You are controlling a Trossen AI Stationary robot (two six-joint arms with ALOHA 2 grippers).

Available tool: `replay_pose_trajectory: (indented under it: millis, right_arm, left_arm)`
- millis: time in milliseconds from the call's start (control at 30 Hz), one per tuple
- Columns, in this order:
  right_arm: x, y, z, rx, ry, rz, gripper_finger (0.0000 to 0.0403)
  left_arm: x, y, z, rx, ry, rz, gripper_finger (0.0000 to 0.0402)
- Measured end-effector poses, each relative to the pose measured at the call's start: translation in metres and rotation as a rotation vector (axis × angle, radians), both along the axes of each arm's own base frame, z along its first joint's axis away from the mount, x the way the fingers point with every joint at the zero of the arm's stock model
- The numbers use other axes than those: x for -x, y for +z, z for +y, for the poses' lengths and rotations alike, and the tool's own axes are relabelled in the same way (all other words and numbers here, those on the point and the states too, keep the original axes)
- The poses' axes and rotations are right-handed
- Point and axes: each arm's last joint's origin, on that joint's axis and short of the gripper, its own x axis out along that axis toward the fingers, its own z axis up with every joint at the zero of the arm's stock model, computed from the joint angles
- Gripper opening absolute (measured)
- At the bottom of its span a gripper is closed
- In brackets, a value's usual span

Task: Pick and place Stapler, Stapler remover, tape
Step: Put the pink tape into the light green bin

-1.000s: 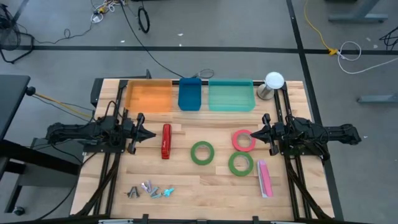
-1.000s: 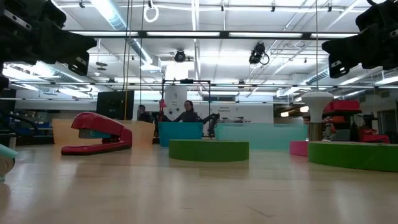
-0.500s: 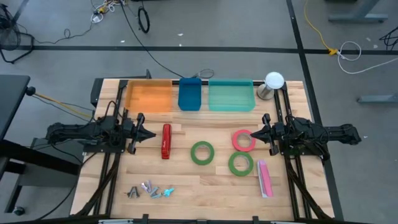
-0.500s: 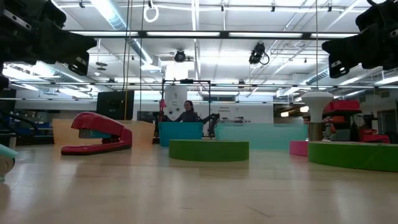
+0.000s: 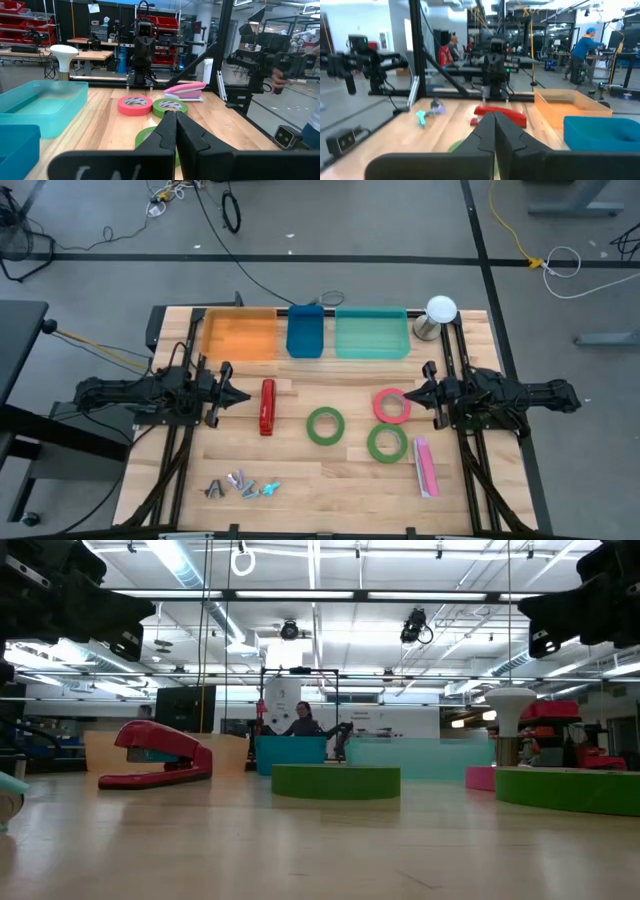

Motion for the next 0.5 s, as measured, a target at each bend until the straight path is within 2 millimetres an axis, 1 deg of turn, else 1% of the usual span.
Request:
replay_pose_trajectory:
  millis: [133,233,333,500]
  right_arm:
    - [0.001,0.009,0.000,-0.010,-0.014,-0.089,0.0002]
    - [0.004,0.019,-0.003,-0.044,-0.081,-0.204,0.0002]
    - [0.006,0.026,-0.005,-0.069,-0.154,-0.278,0.0002]
    - [0.010,0.042,-0.007,-0.057,-0.211,-0.276,0.0002]
  left_arm:
    - [0.000,0.000,0.000,0.000,0.000,0.000,0.0003]
    - [0.000,0.000,0.000,0.000,0.000,0.000,0.0003]
    - [0.000,0.000,0.000,0.000,0.000,0.000,0.0003]
    - [0.000,0.000,0.000,0.000,0.000,0.000,0.0003]
